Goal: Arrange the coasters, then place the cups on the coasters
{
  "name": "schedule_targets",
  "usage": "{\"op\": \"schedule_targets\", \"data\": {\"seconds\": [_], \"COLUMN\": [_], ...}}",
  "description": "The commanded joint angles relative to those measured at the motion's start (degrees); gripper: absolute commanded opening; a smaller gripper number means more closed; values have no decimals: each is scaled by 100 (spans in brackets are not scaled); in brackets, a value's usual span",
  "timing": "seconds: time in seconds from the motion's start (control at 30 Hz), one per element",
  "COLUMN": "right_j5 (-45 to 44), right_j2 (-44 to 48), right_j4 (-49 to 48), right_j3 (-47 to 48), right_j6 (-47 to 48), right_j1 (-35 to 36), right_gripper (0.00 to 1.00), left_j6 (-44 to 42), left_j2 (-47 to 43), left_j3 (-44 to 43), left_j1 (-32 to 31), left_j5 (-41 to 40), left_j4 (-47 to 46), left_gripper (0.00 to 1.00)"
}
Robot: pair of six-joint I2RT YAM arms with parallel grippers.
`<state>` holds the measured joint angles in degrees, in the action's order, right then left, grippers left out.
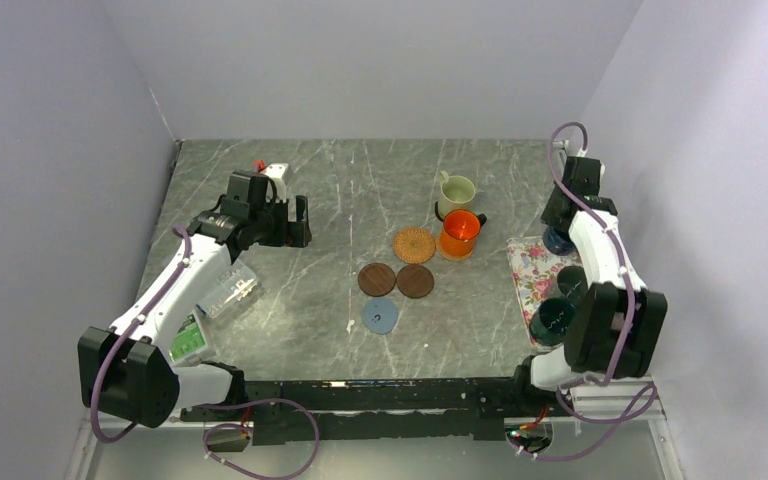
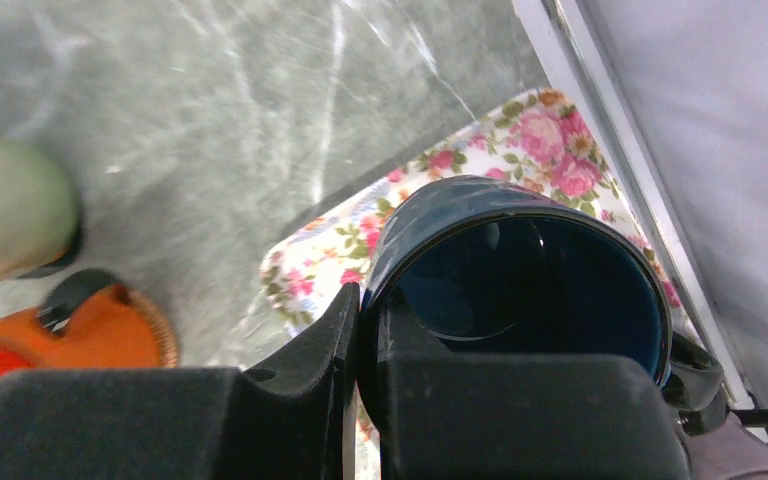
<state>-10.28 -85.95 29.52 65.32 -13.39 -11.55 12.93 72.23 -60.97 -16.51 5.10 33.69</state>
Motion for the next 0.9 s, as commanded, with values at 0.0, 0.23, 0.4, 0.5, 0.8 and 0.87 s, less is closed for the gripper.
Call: {"op": "schedule_targets", "data": {"seconds": [0.0,0.23,0.4,0.5,0.8,0.87], "right_j5": [157,112,-349,-480,-151,88], "right_j2": [834,799,457,206,-1119,-1417], "right_j4": [-120,599,1163,1428,1895,1847], "right_j3": [403,1453,2289,2722,3716,3820], "right_j6": [195,319,476,439,416,502], "right_j1": [371,1917,3197,3833,4840,4899], "right_gripper": [0,0,0,0,0,0], "left_j6": [-19,2,-33,-36,-27,-35], "left_j2": [-105,-147,-172,-218,-234,-264], "left_j3": [-33,-20,-31,-12,-21,-12], "left_j1": [8,11,11,17,17,17], "left_j5": [-53,-10,-153,-201,-232,-247], "left_j4": [-104,-126,-91,-121,-107,-116], "left_gripper": [93,93,93,93,93,93]}}
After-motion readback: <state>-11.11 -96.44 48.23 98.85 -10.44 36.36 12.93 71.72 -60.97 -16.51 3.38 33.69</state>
